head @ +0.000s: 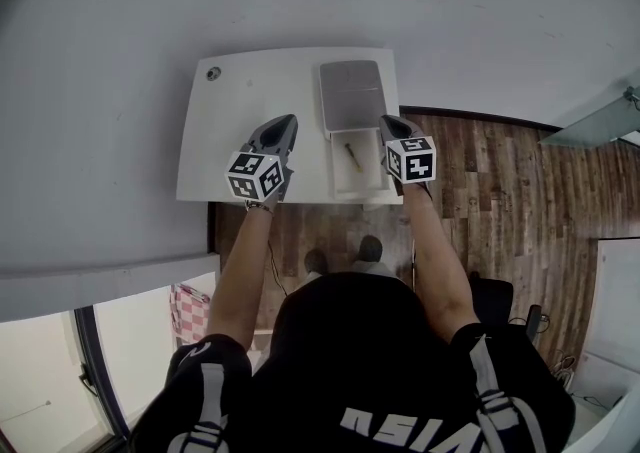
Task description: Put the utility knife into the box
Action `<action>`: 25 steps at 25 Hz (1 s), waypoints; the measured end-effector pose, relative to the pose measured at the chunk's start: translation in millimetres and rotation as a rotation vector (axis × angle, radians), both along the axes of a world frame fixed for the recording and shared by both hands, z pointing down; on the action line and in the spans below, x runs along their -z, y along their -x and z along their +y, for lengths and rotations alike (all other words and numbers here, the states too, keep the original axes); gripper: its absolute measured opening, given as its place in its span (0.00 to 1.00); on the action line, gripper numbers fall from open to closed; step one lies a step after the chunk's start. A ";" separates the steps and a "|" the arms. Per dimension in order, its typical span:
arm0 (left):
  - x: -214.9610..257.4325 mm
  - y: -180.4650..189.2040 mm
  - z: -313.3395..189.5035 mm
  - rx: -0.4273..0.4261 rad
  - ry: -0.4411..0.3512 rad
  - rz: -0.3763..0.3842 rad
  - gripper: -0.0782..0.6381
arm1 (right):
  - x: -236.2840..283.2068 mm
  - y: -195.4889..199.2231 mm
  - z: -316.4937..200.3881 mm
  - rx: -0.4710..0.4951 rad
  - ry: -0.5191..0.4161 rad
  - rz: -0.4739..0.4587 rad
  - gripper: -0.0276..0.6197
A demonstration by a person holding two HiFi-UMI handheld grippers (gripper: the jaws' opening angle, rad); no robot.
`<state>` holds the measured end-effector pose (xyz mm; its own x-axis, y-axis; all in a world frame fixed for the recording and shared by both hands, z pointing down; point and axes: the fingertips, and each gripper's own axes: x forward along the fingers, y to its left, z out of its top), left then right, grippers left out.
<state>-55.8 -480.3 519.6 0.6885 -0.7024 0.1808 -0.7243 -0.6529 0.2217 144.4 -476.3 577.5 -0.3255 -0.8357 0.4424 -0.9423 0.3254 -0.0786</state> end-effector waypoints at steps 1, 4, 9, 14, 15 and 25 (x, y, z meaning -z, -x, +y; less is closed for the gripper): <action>4.0 -0.3 1.3 0.002 -0.007 0.005 0.14 | 5.4 -1.9 1.8 -0.003 -0.017 -0.002 0.07; 15.9 -2.1 3.6 0.009 -0.026 0.021 0.14 | 18.6 -7.2 6.9 -0.009 -0.053 -0.004 0.07; 28.1 -4.5 11.6 0.011 -0.048 0.031 0.14 | 32.4 -13.2 18.3 -0.018 -0.086 -0.011 0.07; 31.9 -10.2 17.7 0.003 -0.056 0.030 0.14 | 40.5 -21.7 26.1 -0.035 -0.103 -0.019 0.07; 32.7 -11.4 18.7 0.001 -0.058 0.029 0.14 | 42.3 -23.5 27.7 -0.039 -0.107 -0.022 0.07; 38.2 -21.0 27.6 -0.016 -0.068 0.026 0.14 | 47.0 -22.9 42.8 -0.039 -0.115 -0.037 0.07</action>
<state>-34.8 -452.7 481.4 0.7036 -0.7012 0.1151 -0.7082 -0.6785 0.1953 167.3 -433.5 530.5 -0.3057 -0.8925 0.3316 -0.9517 0.2970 -0.0780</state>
